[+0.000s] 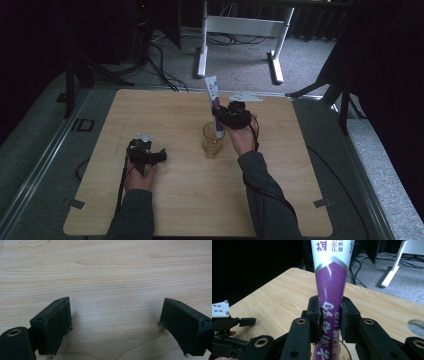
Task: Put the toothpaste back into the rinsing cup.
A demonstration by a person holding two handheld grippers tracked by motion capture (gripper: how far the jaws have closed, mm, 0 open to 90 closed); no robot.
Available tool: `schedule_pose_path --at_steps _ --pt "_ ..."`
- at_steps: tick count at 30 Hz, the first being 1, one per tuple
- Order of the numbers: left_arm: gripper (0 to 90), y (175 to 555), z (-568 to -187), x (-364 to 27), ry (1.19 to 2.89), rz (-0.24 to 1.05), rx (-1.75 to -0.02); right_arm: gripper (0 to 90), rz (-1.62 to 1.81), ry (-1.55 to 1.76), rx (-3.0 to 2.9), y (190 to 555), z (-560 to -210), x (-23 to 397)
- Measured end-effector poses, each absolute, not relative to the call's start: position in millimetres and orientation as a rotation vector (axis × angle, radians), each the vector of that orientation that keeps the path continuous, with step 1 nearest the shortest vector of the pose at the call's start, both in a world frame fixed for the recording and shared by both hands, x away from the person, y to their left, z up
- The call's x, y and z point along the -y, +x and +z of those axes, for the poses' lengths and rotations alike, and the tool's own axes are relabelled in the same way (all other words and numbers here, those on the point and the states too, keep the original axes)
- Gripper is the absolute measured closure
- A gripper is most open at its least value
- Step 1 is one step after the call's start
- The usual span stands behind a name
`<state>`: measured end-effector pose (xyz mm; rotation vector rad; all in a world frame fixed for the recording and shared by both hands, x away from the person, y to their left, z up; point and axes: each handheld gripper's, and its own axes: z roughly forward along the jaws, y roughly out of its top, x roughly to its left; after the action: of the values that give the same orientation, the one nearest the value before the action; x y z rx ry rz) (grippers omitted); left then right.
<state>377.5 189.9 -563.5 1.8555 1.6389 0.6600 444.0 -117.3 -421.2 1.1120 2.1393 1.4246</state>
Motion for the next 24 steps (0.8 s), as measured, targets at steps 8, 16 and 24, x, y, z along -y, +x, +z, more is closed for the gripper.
schedule_pose_path --at_steps 8,16,24 --pt "10.3 377.5 -563.5 -189.9 1.855 0.660 -1.639 72.7 1.433 1.130 -2.137 446.6 -423.7 115.7" --pt "10.3 377.5 -563.5 -189.9 1.855 0.661 -1.639 72.4 1.428 1.126 -2.140 447.2 -426.4 113.4" --pt "10.3 377.5 -563.5 -189.9 1.855 0.661 -1.639 71.7 1.405 1.136 -2.162 448.0 -435.4 113.4"
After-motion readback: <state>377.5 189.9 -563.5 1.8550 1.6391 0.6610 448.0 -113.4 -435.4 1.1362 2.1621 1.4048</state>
